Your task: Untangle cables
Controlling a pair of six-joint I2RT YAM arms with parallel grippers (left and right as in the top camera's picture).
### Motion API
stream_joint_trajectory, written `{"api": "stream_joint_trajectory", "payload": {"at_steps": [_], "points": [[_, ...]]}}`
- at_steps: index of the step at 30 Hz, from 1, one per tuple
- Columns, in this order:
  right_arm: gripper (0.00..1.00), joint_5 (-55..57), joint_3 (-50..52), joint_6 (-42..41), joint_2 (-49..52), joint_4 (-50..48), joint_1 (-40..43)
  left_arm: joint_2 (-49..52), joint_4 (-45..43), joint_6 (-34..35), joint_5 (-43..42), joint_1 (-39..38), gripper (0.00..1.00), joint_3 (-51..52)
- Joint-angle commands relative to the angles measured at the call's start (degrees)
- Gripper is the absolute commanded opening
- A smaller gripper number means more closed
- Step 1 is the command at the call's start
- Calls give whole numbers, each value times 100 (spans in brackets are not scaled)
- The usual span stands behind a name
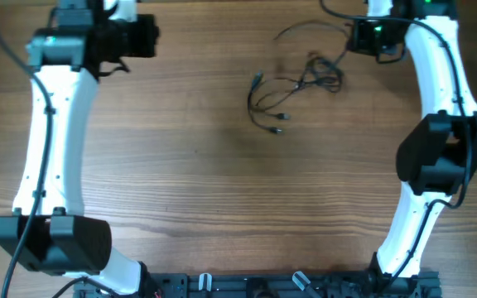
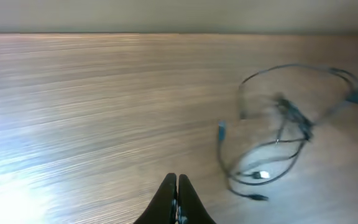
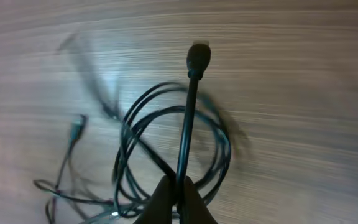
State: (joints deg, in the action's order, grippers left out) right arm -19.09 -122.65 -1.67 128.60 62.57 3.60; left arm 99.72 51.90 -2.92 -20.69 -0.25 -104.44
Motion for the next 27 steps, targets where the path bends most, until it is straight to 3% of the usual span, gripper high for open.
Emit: {"api": "stream_joint_trajectory", "payload": {"at_steps": [1, 9, 14, 16, 18, 27], "points": [[4, 149, 42, 173, 120, 114, 46, -192, 33, -87, -413, 352, 4, -133], [5, 103, 42, 153, 120, 219, -59, -192, 76, -90, -448, 251, 5, -133], [5, 105, 42, 166, 118, 245, -251, -190, 111, -90, -695, -13, 17, -131], [5, 103, 42, 162, 118, 243, -332, -177, 129, -90, -695, -184, 43, -131], [5, 55, 42, 166, 118, 260, -382, -138, 133, -90, -695, -337, 49, -131], [5, -1333, 42, 326, 116, 306, -413, 455, 129, -92, -695, -960, 53, -131]]}}
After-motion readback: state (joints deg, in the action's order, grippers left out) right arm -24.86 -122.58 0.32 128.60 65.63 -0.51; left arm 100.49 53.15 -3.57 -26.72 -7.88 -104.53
